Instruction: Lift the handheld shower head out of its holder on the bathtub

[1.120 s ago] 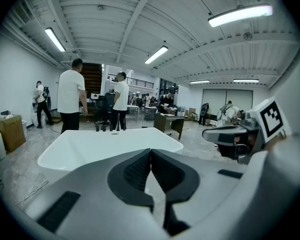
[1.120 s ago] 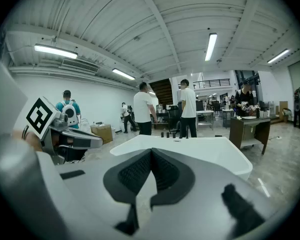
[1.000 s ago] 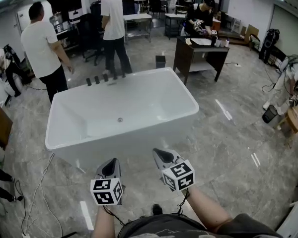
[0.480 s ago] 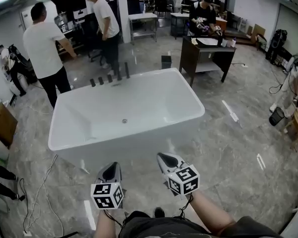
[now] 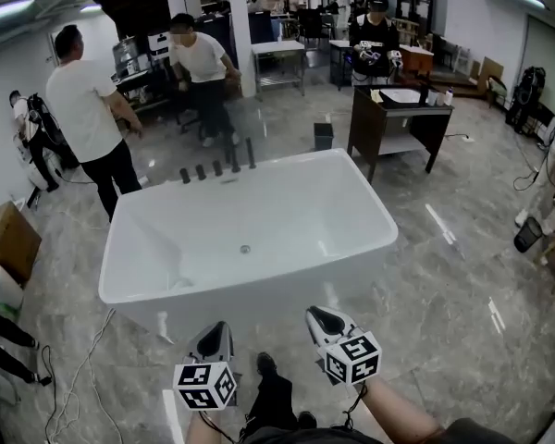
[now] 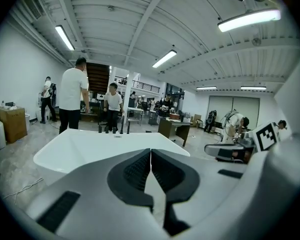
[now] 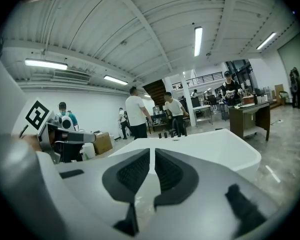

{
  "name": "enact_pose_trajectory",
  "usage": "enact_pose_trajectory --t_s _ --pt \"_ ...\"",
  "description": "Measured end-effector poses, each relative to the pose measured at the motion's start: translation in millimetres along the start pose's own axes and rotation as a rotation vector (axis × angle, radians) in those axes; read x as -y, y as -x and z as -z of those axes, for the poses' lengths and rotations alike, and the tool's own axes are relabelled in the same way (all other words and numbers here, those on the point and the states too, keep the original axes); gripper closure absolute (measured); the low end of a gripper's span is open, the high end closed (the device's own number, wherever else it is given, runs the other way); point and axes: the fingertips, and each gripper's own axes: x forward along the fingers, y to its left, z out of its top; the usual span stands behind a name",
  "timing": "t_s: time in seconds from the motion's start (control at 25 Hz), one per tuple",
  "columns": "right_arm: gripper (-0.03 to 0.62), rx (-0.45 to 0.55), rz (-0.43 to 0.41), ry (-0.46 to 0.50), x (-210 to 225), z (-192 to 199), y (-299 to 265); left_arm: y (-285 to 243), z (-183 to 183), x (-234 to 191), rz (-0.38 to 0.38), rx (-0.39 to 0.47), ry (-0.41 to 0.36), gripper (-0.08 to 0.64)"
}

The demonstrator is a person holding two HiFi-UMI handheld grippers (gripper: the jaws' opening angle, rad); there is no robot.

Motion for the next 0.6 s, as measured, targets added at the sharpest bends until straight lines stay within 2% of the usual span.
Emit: enact_pose_trajectory --t_s 0.16,0.4,0.6 --pt "0.563 -0.009 0.027 0.029 15 -11 -29 -36 -7 -22 0.008 -0.003 -0.016 0.545" --pt "0.563 -0.032 0.088 0.018 51 -26 -96 -106 -23 -71 0.031 -0.017 0.017 0.545" --pt "0.564 -0.008 0.127 0.004 75 -63 -164 -164 -55 -116 0.046 -0.022 -0.012 0.545"
